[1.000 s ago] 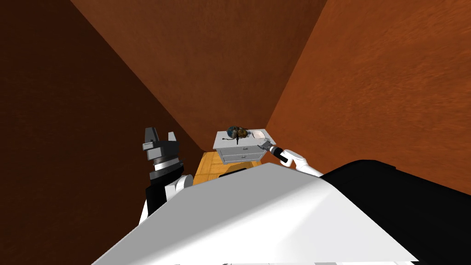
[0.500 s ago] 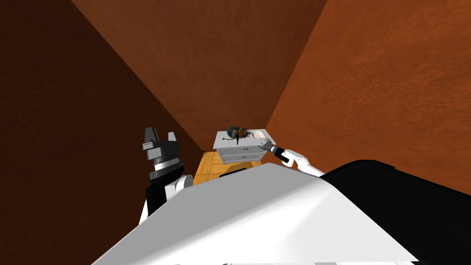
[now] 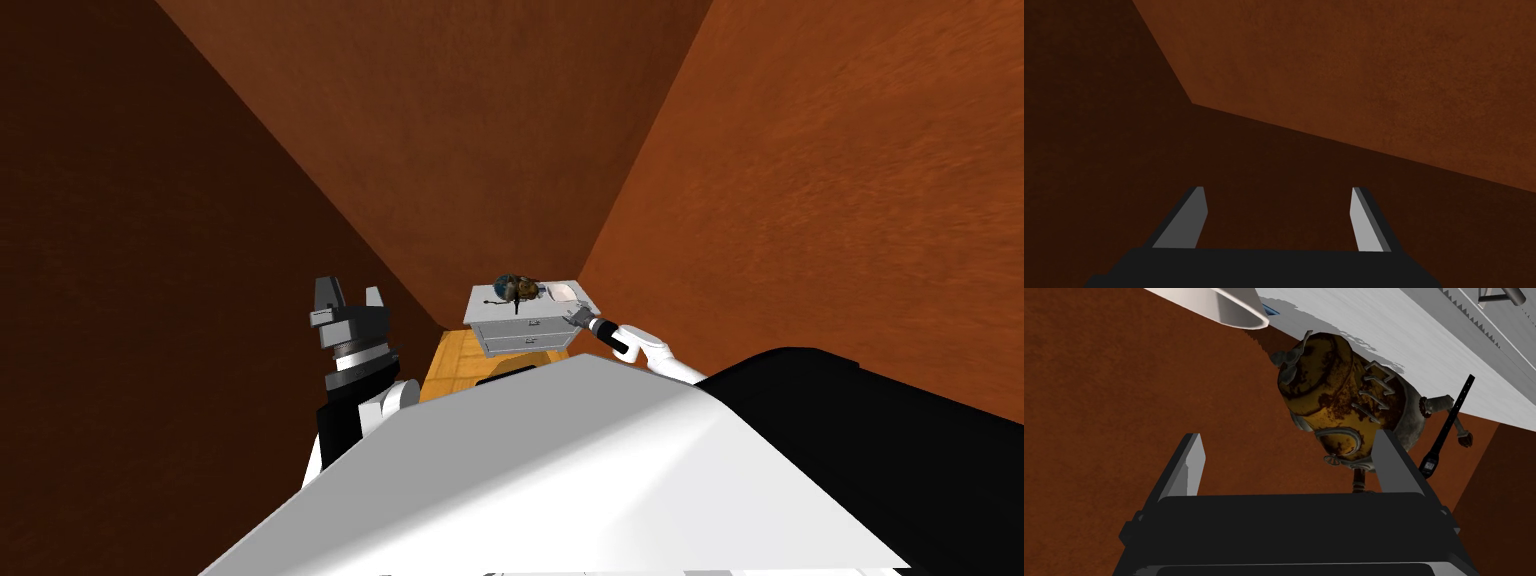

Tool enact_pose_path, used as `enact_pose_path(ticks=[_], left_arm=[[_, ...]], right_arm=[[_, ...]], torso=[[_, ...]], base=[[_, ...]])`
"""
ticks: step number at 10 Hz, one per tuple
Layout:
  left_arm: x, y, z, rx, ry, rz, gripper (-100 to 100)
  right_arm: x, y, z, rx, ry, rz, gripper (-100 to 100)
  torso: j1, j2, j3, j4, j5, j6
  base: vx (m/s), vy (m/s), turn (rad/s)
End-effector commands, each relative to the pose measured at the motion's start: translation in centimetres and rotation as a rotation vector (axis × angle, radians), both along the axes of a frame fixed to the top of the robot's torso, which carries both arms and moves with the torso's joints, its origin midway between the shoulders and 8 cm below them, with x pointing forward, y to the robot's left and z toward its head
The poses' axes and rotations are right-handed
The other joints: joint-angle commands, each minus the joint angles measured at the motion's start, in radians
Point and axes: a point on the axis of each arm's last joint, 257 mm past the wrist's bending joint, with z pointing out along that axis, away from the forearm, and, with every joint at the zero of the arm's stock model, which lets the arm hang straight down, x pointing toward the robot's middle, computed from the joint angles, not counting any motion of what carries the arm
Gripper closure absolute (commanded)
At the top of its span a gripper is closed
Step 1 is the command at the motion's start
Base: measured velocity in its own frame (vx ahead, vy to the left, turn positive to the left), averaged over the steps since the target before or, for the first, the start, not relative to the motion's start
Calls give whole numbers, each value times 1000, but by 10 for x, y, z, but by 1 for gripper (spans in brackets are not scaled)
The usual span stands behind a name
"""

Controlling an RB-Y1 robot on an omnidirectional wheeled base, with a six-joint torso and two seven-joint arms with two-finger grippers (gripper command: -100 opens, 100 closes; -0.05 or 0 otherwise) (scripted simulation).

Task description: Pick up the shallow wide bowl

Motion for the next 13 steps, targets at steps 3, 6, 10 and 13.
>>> enact_pose_path(ticks=[3,6,10,13], left_arm=[[0,0,0,0,0,0,0],[0,0,0,0,0,0,0],[0,0,0,0,0,0,0],[0,0,0,0,0,0,0]], right_arm=[[-7,-6,-13,-95,40,42,-100],[-17,-20,-25,-201,83,76,-100],[-19,-24,-29,-229,95,84,-100],[-22,-28,-32,-256,107,91,-100]], torso=[[0,3,1,0,0,0],[0,2,1,1,0,0],[0,1,0,0,0,0],[-1,1,1,0,0,0]], base=[[-41,3,25],[-25,6,45],[-7,3,23],[-7,-2,-17]])
